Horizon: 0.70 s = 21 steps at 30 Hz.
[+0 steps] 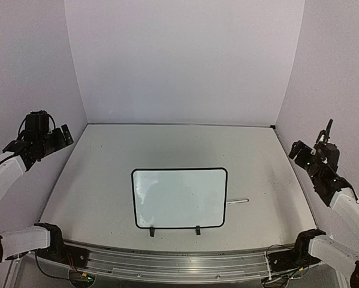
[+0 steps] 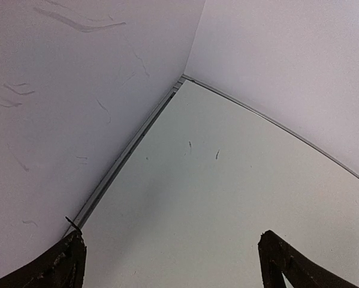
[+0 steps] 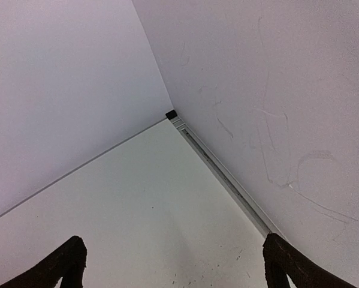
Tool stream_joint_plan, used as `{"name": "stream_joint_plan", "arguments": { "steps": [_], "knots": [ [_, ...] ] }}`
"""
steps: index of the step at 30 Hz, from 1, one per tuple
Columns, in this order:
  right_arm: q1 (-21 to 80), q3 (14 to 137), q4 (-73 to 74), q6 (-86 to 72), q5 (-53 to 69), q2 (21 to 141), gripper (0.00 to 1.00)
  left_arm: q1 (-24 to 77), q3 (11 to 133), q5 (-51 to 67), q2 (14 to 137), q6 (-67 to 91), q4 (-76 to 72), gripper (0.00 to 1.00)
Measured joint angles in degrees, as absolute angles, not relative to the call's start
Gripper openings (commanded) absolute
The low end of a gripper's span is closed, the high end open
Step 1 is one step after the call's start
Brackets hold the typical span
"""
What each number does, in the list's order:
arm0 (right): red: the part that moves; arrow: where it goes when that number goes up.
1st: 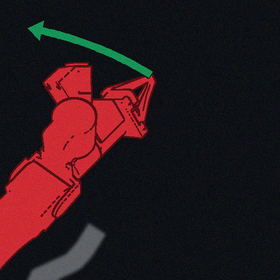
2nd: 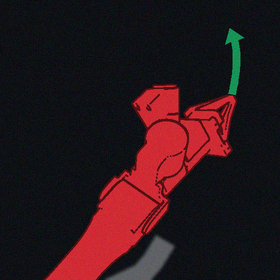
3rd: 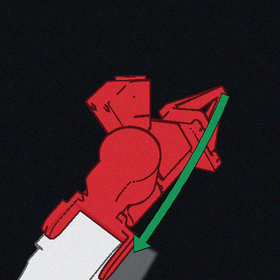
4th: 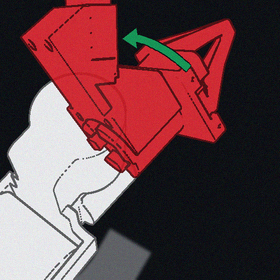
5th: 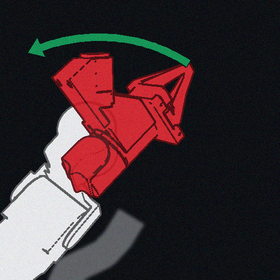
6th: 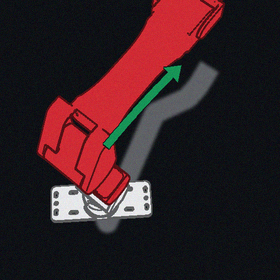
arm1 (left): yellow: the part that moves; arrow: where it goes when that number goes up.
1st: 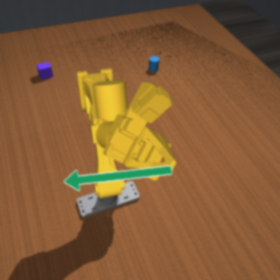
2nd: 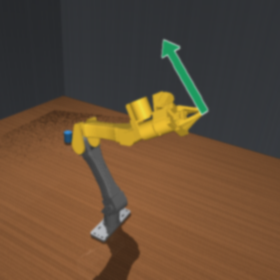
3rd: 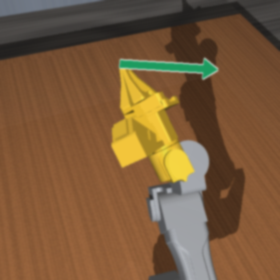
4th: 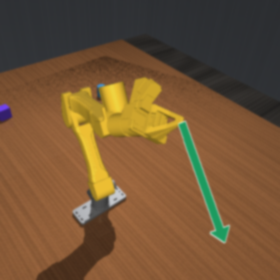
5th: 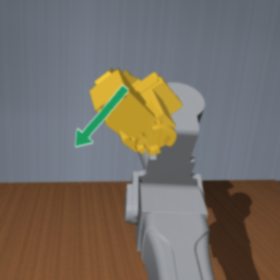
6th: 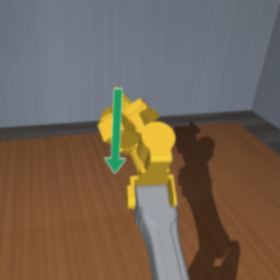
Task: Write a sentence on the whiteboard
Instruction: Pick up the whiteboard marker from the center of the board.
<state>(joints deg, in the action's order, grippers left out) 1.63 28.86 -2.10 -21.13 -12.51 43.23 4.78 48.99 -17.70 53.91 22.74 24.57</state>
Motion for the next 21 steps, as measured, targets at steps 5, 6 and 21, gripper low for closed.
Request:
{"name": "stream_joint_plan", "arguments": {
  "steps": [5, 6, 21],
  "knots": [
    [1.6, 37.6, 6.3, -23.7, -4.0, 50.3, 0.86, 4.8, 58.4, -13.6, 57.0, 21.4, 31.2, 0.99],
    [1.6, 39.3, 7.7, -24.9, -1.9, 52.1, 0.85, 4.8, 60.2, -12.4, 57.7, 20.6, 31.9, 0.99],
    [21.3, 42.3, 16.4, -50.4, 3.5, 74.1, 0.73, 4.8, 59.4, 4.3, 62.2, 12.2, 29.8, 0.99]
  ]
}}
